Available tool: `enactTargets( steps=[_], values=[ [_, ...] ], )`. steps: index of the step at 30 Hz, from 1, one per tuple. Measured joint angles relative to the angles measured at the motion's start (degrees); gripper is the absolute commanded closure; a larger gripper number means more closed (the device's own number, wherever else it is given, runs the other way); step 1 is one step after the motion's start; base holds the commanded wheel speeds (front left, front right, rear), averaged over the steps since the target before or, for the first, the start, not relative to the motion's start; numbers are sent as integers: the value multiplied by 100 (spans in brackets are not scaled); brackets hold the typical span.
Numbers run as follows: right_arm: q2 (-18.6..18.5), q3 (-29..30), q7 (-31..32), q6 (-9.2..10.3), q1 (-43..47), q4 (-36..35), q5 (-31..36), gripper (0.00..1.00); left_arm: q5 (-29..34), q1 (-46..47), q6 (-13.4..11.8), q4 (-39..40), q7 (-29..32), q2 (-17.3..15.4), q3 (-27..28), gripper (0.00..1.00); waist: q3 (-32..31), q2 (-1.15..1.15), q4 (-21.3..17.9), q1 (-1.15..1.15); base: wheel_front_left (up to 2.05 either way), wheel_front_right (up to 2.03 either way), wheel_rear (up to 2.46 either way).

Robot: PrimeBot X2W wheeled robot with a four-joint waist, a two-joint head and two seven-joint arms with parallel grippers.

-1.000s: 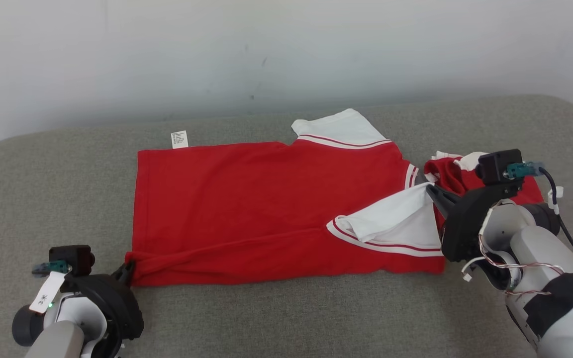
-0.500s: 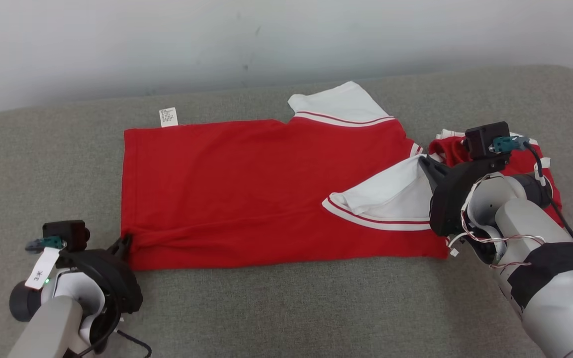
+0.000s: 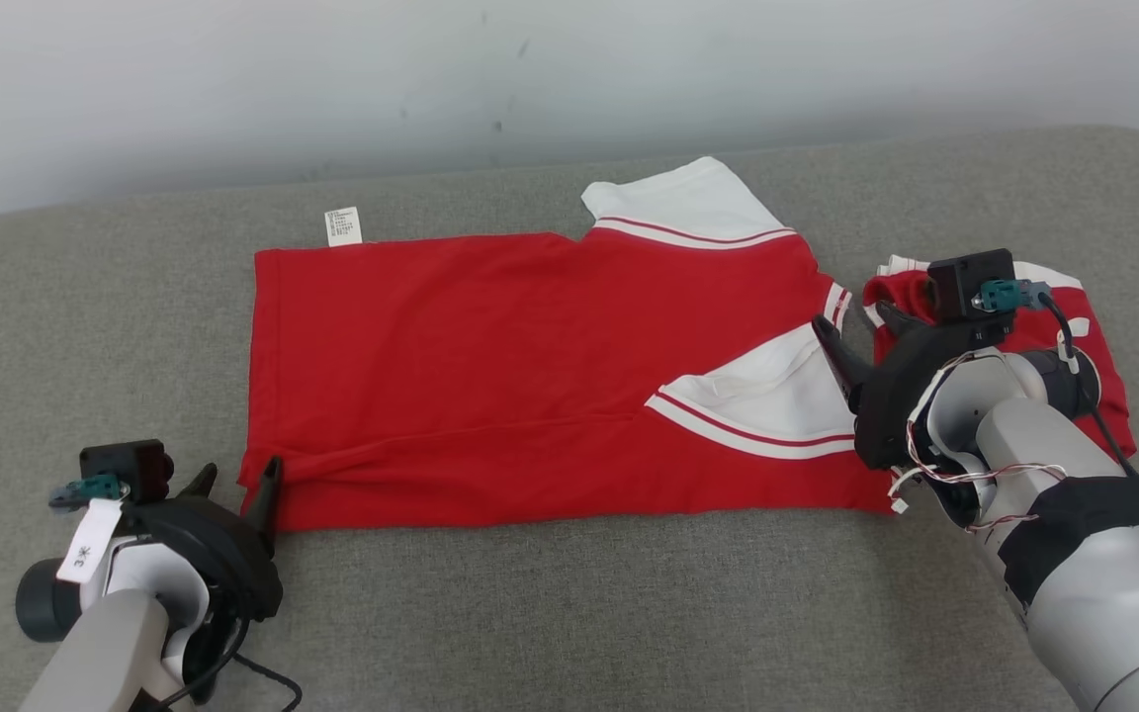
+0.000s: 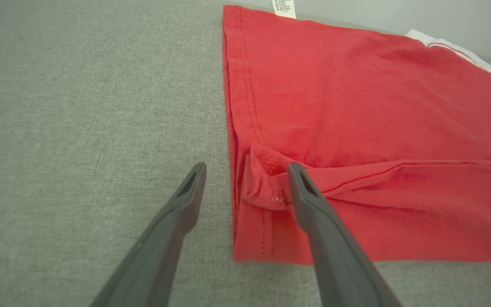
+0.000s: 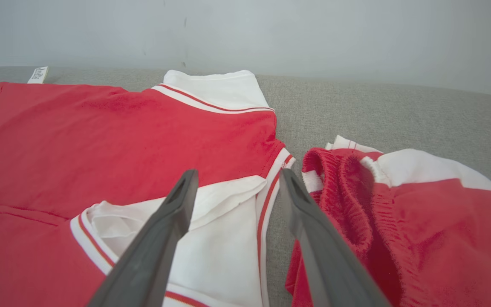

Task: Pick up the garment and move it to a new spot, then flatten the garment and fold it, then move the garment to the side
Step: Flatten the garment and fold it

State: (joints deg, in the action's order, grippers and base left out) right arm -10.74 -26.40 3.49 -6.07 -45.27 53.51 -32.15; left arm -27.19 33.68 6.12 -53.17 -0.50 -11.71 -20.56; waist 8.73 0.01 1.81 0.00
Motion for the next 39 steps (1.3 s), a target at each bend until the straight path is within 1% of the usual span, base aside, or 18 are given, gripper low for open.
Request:
enactTargets(
  steps=[5,8,15,17,26,32,34,39],
  values=[
    [-26,-2,-339,-33,23,62,1,0,11,-105,-35,-5,-339,8,13,0,-142,0,2,0,0,0,0],
    [-119,8,-556,-48,151,52,0,0,12,-292,-79,54,-553,51,22,0,-234,0,17,0,0,0,0],
    [-248,-11,-1015,-56,856,-63,1,0,67,-727,-132,231,-915,183,-49,0,-385,-1,103,-1,0,0,0],
    [-244,-100,-1112,-57,1077,-129,22,0,70,-786,-130,236,-971,154,-59,0,-408,-1,125,-1,0,0,0],
    [-155,-237,-1212,-57,1455,-193,101,0,68,-788,-103,249,-1069,13,-22,0,-320,-1,6,0,0,0,0],
    [-198,-246,-1243,-38,1541,-183,145,0,53,-766,-57,191,-1069,22,-29,0,-243,-1,-94,0,0,0,0],
    [-222,-234,-1241,2,1555,-164,146,0,40,-758,-55,155,-1068,49,-22,0,-227,-1,-108,0,0,0,0],
    [-205,-248,-1224,3,1560,-134,145,0,9,-750,-46,-1,-1033,88,-35,0,-205,-1,-124,0,0,0,0]
  ],
)
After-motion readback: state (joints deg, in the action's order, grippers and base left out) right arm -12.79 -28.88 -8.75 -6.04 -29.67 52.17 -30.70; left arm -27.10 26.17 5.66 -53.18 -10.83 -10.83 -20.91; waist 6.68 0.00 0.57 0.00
